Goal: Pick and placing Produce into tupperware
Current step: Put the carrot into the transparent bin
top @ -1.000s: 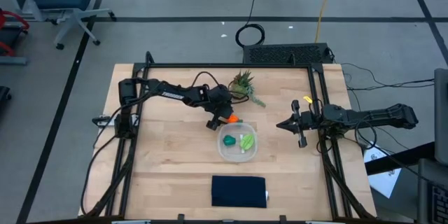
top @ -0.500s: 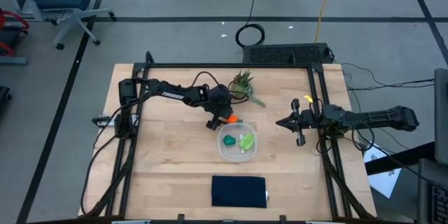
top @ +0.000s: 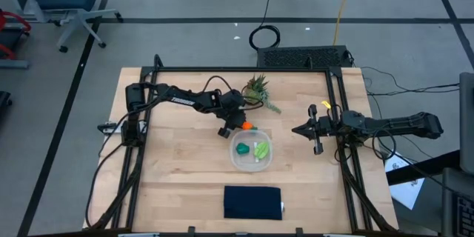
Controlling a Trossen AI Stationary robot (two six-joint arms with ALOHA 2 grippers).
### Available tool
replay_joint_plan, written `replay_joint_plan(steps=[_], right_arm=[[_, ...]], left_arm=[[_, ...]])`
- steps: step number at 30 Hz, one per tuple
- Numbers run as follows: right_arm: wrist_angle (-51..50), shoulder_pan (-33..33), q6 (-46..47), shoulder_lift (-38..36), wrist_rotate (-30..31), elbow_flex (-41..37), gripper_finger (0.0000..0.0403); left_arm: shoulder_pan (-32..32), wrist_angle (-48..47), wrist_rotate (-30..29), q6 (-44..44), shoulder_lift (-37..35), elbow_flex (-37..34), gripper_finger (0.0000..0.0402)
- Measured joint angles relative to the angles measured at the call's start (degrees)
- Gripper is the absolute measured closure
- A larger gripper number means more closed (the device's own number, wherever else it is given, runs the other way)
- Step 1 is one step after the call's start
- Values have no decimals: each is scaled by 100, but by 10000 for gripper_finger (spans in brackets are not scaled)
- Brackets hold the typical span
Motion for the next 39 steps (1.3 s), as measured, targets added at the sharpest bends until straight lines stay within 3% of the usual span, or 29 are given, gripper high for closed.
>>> replay_joint_plan(steps=[8,26,39], right_arm=[[0,0,0,-1,0,0,403],[-82,0,-2,-2,-1,-2,403],[-94,2,-4,-2,-8,-4,403]], left_arm=[[0,63,-39,-43,0,0,274],[17,186,-491,6,-159,48,271],[15,-166,-570,-95,-1276,46,271]])
